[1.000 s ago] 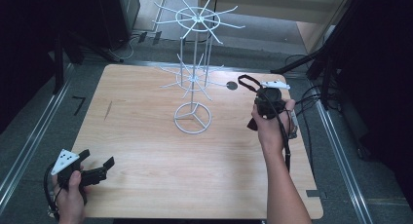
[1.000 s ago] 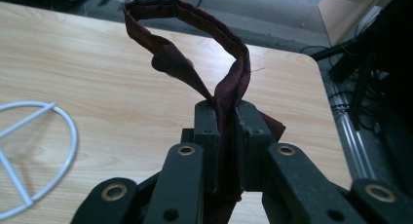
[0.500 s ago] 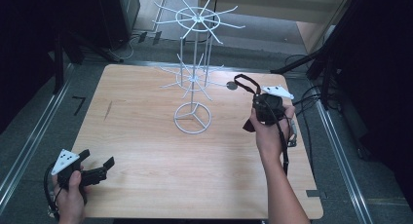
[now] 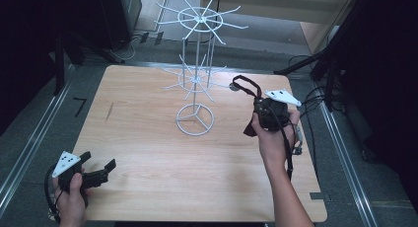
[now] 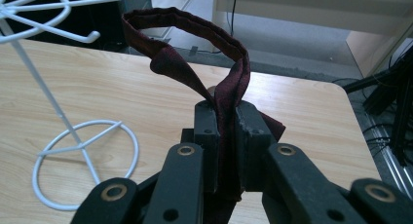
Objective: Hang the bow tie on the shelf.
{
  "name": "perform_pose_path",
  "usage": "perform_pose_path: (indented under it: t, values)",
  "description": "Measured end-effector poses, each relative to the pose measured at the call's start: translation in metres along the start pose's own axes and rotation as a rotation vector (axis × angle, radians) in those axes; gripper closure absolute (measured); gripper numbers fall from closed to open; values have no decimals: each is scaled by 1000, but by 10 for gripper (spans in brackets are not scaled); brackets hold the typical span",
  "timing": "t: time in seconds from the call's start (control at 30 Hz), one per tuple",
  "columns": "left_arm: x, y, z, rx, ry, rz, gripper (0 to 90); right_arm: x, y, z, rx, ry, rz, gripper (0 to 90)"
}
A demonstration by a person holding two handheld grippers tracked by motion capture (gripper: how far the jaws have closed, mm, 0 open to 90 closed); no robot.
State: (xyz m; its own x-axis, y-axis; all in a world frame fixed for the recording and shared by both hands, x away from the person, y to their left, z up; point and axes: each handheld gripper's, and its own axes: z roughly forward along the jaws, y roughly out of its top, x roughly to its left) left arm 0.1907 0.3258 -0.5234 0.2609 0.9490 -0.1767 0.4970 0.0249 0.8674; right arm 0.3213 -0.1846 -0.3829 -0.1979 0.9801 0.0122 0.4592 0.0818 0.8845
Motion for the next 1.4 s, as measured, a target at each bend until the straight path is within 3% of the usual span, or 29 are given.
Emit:
perform_pose_path:
  t: [0.7, 1.13, 1.4]
  values:
    - [0, 0, 0, -1, 0, 0, 4, 15, 4, -14, -36, 62, -14, 825]
    - [0, 0, 0, 1, 0, 0, 4, 23, -14, 5, 17, 78, -25, 824]
    - [0, 0, 0, 0, -1, 0, 4, 37, -23, 27, 68, 101, -42, 823]
